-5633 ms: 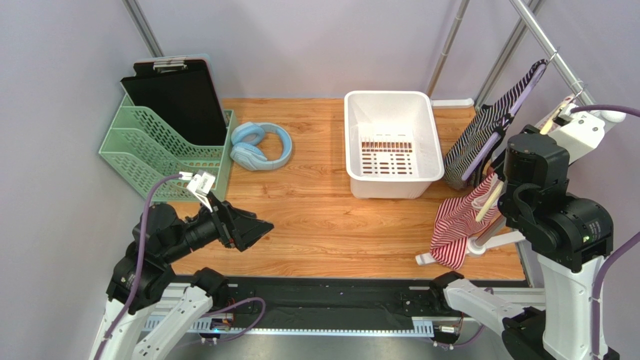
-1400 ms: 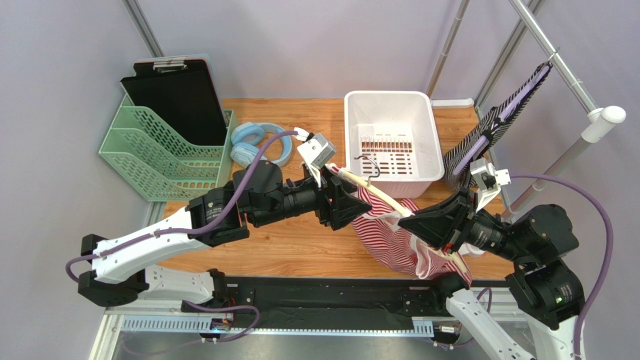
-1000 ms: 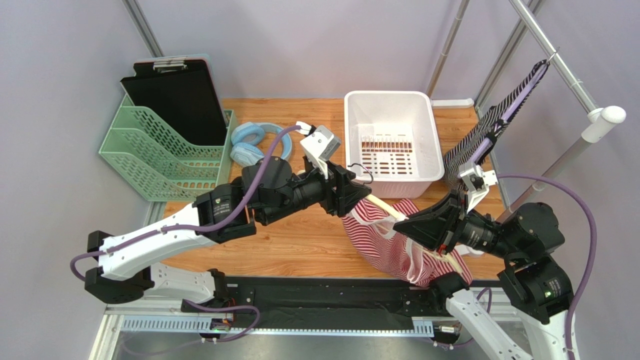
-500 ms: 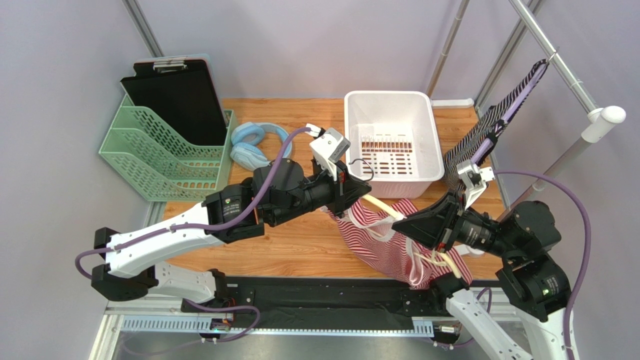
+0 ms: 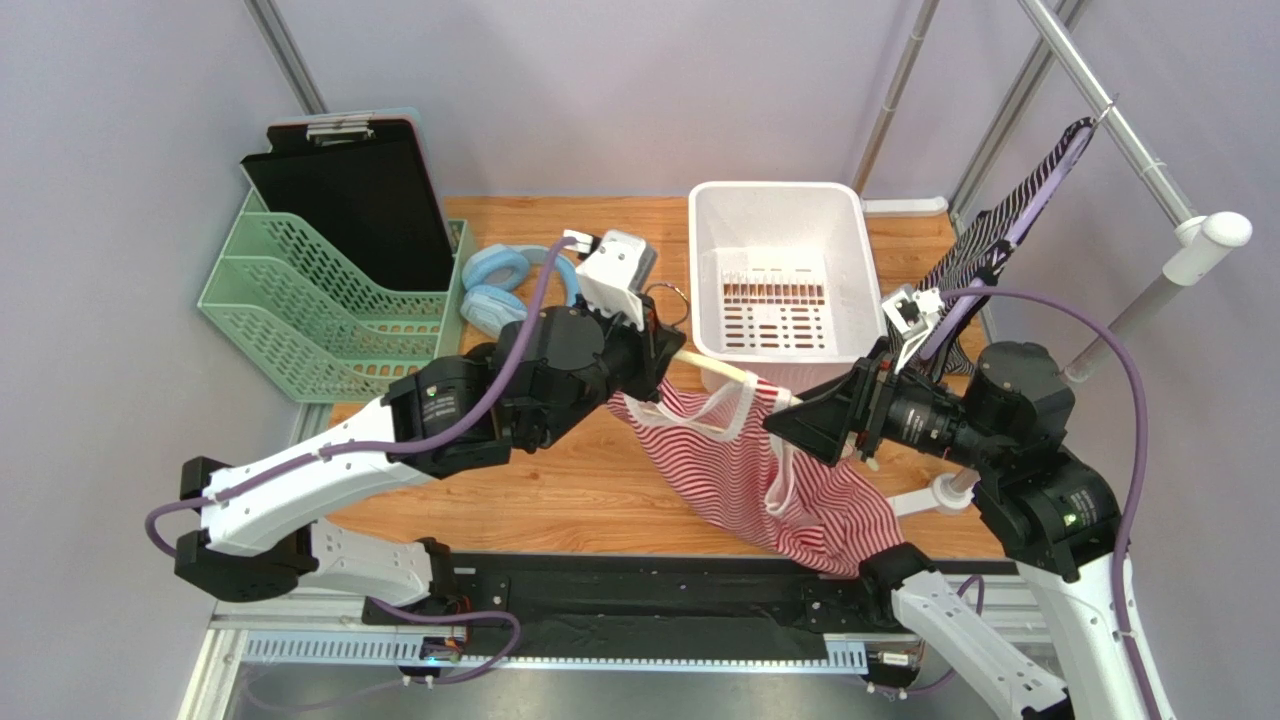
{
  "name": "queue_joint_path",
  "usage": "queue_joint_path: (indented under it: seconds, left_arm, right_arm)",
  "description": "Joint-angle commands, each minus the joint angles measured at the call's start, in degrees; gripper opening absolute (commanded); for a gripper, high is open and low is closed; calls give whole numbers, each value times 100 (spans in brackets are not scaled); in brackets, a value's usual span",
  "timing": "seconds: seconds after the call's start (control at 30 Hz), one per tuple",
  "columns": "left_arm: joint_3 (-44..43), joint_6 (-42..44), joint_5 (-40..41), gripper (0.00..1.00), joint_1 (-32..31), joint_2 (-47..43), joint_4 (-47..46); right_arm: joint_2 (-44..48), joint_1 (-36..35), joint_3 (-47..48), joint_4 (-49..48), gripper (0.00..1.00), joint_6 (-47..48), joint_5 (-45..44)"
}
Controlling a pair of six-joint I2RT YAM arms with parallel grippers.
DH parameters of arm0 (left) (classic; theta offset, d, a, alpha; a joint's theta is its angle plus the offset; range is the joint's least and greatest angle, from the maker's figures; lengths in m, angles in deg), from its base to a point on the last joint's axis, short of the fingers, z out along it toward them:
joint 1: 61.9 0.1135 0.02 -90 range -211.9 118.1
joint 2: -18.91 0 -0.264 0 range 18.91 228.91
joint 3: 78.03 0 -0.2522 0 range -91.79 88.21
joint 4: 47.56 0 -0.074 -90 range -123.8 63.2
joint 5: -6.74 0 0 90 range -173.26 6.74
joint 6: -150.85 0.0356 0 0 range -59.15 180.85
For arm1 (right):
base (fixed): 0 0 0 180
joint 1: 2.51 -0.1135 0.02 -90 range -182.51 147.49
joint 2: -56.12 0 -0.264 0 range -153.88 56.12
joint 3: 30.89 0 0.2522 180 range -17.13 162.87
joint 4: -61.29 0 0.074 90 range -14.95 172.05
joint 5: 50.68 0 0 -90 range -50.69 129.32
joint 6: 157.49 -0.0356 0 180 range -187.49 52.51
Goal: Remove the tank top from the hanger
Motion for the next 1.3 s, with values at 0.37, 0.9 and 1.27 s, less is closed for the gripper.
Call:
queue_joint_path:
  seconds: [0.37,0.9,1.27]
  left_arm:
    - [-1181,548,2355,0,19,-51,771]
    - [-1332,1181,1716,0,898,64,1353]
    - [-796,927,1231,0,898,-262,1458]
  right_arm:
    - [-702,-140,1303,851,81,874,-1582]
    - [-2178,-2837,1911,-9,81,602,-4912]
    - [-3250,-3981,1919,-1232,67,-48,-6573]
